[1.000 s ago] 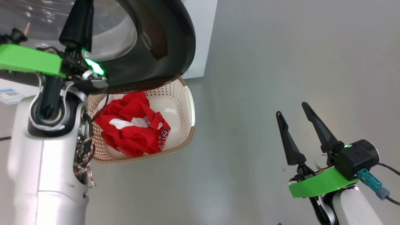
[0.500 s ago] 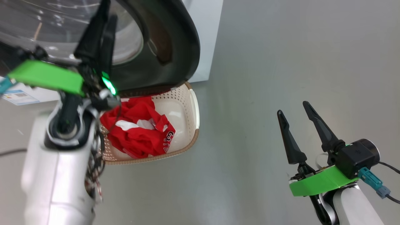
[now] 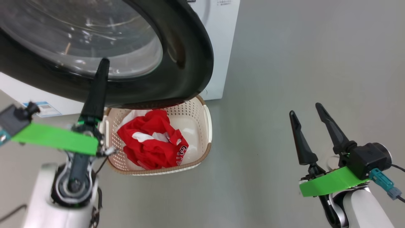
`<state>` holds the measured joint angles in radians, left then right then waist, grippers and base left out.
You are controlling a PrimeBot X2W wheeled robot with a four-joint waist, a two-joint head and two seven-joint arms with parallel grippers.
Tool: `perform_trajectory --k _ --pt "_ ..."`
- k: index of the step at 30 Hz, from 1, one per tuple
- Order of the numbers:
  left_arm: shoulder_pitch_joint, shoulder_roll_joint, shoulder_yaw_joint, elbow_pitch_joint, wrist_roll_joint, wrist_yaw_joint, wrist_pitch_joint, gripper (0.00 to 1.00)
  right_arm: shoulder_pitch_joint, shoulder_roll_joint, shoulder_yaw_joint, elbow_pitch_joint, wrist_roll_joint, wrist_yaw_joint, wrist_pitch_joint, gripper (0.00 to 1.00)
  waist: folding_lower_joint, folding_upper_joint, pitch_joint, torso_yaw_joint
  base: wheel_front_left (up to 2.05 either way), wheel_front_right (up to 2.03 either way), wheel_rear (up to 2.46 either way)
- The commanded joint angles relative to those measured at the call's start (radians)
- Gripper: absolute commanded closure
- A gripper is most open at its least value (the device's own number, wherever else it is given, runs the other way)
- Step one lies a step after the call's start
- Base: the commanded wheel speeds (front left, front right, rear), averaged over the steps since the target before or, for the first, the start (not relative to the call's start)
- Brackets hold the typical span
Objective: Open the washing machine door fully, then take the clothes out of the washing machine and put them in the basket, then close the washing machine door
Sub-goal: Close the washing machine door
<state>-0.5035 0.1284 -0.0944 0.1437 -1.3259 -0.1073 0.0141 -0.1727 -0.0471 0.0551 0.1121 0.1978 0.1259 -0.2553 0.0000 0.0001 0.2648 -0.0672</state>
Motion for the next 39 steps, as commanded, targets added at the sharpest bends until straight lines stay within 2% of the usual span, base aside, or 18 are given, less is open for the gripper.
perform_trajectory --k 1,7,13,19,25,31,39 --pt "0.008 0.031 0.023 -0.037 0.016 -0.011 -0.012 0.00 0.000 -0.003 0.017 -0.023 0.008 0.005 -0.006 0.00 0.0000 -0.0001 -0.015 0.009 0.00 0.00 0.00" --pt "0.110 0.091 -0.016 -0.102 0.257 -0.013 -0.167 0.00 0.008 -0.003 0.003 -0.020 -0.001 0.005 -0.006 0.00 0.0000 -0.0001 -0.057 0.011 0.00 0.00 0.00" --pt "0.219 0.130 -0.013 -0.149 0.470 0.042 -0.256 0.00 0.028 -0.003 -0.003 -0.017 0.006 0.005 -0.006 0.00 0.0000 -0.0001 -0.111 0.002 0.00 0.00 0.00" --pt "0.329 0.146 0.023 -0.198 0.665 0.094 -0.274 0.00 0.054 -0.003 -0.009 -0.017 0.007 0.005 -0.006 0.00 0.0000 -0.0001 -0.152 -0.003 0.00 0.00 0.00" --pt "0.430 0.143 0.050 -0.202 0.797 0.108 -0.275 0.00 0.089 -0.003 -0.009 -0.021 -0.013 0.005 -0.006 0.00 0.0000 -0.0001 -0.187 -0.007 0.00 0.00 0.00" --pt "0.505 0.114 0.076 -0.206 0.905 0.112 -0.276 0.00 0.127 -0.003 -0.013 -0.033 -0.036 0.005 -0.006 0.00 0.0000 -0.0001 -0.213 -0.013 0.00 0.00 0.00" --pt "0.563 0.073 0.101 -0.193 0.984 0.087 -0.276 0.00 0.164 -0.003 -0.013 -0.040 -0.037 0.005 -0.006 0.00 0.0000 -0.0001 -0.242 -0.014 0.00 0.00 0.00"
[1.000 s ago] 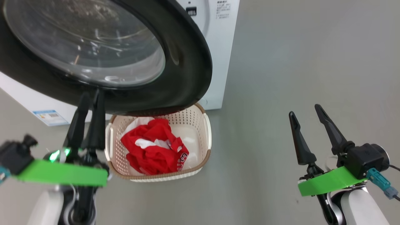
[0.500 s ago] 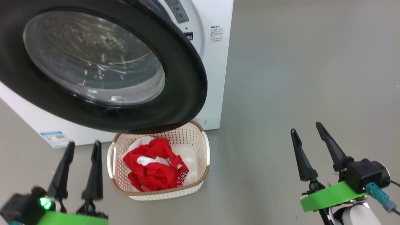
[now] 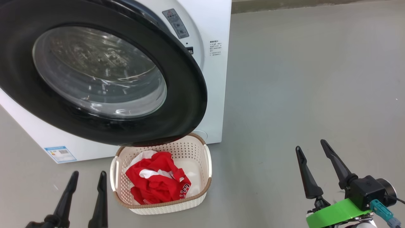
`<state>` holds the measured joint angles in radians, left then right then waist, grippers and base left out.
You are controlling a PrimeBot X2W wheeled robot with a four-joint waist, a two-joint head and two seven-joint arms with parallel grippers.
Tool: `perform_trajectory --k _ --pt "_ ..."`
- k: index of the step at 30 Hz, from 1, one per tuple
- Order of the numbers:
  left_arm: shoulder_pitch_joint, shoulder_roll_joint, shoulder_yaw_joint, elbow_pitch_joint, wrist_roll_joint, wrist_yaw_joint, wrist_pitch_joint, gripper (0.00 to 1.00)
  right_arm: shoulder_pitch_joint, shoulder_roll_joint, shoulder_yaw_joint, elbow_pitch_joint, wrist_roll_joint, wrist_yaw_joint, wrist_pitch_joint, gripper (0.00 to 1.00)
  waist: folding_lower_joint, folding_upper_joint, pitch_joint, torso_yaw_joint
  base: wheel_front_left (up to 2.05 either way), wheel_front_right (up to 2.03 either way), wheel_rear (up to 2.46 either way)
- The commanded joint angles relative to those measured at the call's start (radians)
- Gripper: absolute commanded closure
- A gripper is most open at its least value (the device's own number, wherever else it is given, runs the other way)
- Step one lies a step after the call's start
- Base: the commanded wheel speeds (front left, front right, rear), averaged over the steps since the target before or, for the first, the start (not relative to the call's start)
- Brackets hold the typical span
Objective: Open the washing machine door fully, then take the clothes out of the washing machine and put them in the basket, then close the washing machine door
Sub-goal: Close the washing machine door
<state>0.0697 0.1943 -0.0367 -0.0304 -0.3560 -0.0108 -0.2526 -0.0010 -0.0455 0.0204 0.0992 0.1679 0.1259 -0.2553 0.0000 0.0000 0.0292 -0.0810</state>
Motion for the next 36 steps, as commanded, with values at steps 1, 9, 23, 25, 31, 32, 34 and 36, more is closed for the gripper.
perform_trajectory --k 1,9,23,25,31,32,34,36 --pt "-0.006 0.002 0.047 -0.016 0.018 -0.014 -0.009 0.00 -0.005 -0.005 0.022 -0.028 -0.007 0.005 -0.006 0.00 0.0000 0.0000 -0.010 0.001 0.00 0.00 0.00" --pt "0.010 -0.021 0.069 0.002 0.048 -0.037 -0.009 0.00 0.008 -0.005 0.020 -0.033 -0.005 0.005 -0.006 0.00 0.0000 0.0000 -0.019 0.002 0.00 0.00 0.00" --pt "0.000 -0.053 0.082 0.012 0.086 -0.074 -0.009 0.00 0.002 -0.005 0.017 -0.028 -0.021 0.005 -0.006 0.91 0.0000 0.0000 -0.001 0.025 0.00 0.00 0.00" --pt "-0.006 -0.058 0.076 0.009 0.089 -0.078 -0.009 0.00 -0.010 -0.005 0.017 -0.021 -0.028 0.005 -0.006 1.00 0.0000 0.0000 0.005 0.035 0.00 0.00 0.00" --pt "-0.027 -0.073 0.055 -0.004 0.100 -0.086 -0.009 0.00 -0.082 -0.005 0.053 0.034 -0.029 0.005 -0.006 1.00 0.0000 0.0000 0.034 0.075 0.00 0.00 0.00" --pt "-0.030 -0.076 0.050 -0.007 0.100 -0.087 -0.009 0.00 -0.099 -0.005 0.060 0.046 -0.030 0.005 -0.006 1.00 0.0000 0.0000 0.039 0.084 0.00 0.00 0.00" --pt "-0.039 -0.081 0.040 -0.016 0.101 -0.089 -0.009 0.00 -0.133 -0.005 0.077 0.068 -0.033 0.005 -0.001 1.00 0.0000 0.0000 0.048 0.103 0.00 0.00 0.00" --pt "-0.045 -0.087 0.032 -0.024 0.099 -0.090 -0.009 0.00 -0.164 -0.005 0.093 0.087 -0.033 0.005 0.005 1.00 0.0000 0.0000 0.056 0.125 0.00 0.00 0.00"
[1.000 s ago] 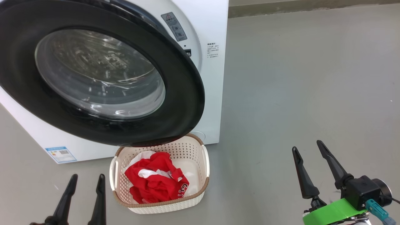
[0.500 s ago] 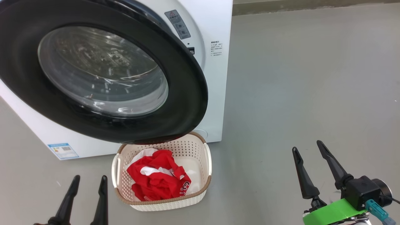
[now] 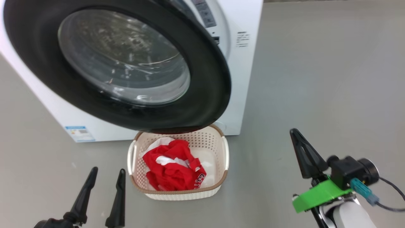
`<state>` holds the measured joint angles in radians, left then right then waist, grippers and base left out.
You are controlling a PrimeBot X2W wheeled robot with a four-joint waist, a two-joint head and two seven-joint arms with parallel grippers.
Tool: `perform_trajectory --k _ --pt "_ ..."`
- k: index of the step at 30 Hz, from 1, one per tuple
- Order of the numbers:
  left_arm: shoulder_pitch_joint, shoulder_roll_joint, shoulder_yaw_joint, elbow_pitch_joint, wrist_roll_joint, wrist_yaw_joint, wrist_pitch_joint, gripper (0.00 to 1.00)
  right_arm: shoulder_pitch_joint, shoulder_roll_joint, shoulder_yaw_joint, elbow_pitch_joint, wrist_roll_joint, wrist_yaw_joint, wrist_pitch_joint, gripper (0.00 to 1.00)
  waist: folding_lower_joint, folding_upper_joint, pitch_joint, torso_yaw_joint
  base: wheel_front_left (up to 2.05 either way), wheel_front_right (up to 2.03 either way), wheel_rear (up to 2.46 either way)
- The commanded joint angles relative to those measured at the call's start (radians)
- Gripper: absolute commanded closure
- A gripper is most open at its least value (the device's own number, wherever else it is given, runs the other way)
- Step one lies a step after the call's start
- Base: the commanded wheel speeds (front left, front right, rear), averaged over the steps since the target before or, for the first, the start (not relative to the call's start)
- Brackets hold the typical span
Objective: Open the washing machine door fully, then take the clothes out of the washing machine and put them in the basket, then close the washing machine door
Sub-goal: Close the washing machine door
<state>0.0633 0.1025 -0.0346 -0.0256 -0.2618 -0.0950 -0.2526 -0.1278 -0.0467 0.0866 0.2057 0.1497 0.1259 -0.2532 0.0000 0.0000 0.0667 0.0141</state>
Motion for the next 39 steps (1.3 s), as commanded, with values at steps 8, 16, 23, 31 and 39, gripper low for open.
perform_trajectory --k 8,16,23,31,39 --pt "-0.057 -0.006 0.021 -0.045 0.006 0.002 -0.009 0.00 -0.150 -0.004 0.101 0.058 -0.016 0.005 0.028 1.00 0.0000 0.0000 0.058 0.119 0.00 0.00 0.00" --pt "-0.079 -0.014 0.002 -0.048 -0.001 -0.003 -0.009 0.00 -0.267 -0.004 0.130 0.142 -0.058 0.005 0.050 1.00 0.0000 0.0000 0.101 0.192 0.00 0.00 0.00" --pt "-0.102 -0.021 -0.013 -0.048 -0.013 -0.009 -0.009 0.00 -0.377 -0.014 0.103 0.220 -0.083 0.005 0.037 1.00 0.0000 0.0000 0.137 0.251 0.00 0.00 0.00" --pt "-0.119 -0.028 -0.026 -0.042 -0.021 -0.014 -0.009 0.00 -0.447 -0.025 0.026 0.273 -0.152 0.005 0.009 1.00 0.0000 0.0000 0.178 0.298 0.00 0.00 0.00" --pt "-0.143 -0.037 -0.050 -0.040 -0.040 -0.022 -0.009 0.00 -0.517 -0.035 -0.027 0.341 -0.208 0.005 -0.002 1.00 0.0000 0.0000 0.209 0.325 0.00 0.00 0.00"
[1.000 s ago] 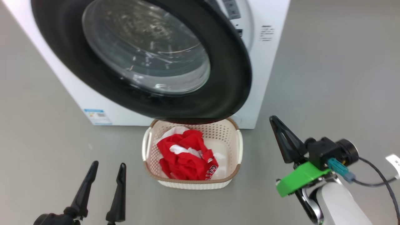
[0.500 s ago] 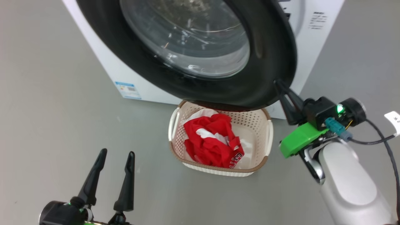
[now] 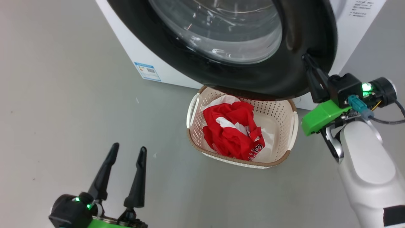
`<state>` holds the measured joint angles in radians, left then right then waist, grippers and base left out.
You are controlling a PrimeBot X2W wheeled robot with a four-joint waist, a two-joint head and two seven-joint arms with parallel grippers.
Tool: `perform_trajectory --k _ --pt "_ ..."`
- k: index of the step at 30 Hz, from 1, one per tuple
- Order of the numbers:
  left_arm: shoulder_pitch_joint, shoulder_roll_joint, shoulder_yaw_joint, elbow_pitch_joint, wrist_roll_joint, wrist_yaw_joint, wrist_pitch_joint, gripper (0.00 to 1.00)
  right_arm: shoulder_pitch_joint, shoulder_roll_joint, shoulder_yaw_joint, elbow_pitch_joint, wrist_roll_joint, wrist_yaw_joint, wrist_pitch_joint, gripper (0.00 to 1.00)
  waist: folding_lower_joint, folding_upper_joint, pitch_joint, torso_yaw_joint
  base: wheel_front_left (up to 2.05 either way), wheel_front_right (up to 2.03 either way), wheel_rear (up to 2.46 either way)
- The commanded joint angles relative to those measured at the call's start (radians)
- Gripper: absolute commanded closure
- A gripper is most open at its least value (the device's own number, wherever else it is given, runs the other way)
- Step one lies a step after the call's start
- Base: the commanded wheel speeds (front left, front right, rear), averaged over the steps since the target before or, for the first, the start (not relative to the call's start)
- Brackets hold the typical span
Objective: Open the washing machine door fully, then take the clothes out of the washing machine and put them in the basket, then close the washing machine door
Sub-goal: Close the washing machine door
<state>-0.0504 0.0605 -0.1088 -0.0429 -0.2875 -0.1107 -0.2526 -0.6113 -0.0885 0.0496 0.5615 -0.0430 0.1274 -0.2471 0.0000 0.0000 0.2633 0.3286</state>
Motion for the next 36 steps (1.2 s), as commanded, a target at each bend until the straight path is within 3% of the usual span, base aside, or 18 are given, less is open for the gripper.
perform_trajectory --k 1,19,28,36 --pt "-0.031 0.004 0.020 -0.023 -0.023 -0.008 -0.009 0.00 -0.044 0.004 0.006 -0.006 -0.019 0.003 -0.009 1.00 0.0000 0.0000 0.016 0.013 0.00 0.00 0.00" --pt "-0.087 0.003 -0.035 0.000 -0.023 -0.018 -0.009 0.00 -0.331 -0.101 -0.011 0.195 -0.090 0.003 -0.014 1.00 0.0000 0.0000 0.108 0.045 0.00 0.00 0.00" --pt "-0.110 0.001 -0.046 0.013 -0.020 -0.019 -0.009 0.00 -0.420 -0.116 -0.058 0.239 -0.141 0.003 -0.015 1.00 0.0000 0.0000 0.133 0.055 0.00 0.00 0.00" --pt "-0.119 -0.001 -0.043 0.022 -0.020 -0.020 -0.009 0.00 -0.409 -0.086 -0.071 0.227 -0.152 0.003 -0.015 1.00 0.0000 0.0000 0.121 0.036 0.00 0.00 0.00"
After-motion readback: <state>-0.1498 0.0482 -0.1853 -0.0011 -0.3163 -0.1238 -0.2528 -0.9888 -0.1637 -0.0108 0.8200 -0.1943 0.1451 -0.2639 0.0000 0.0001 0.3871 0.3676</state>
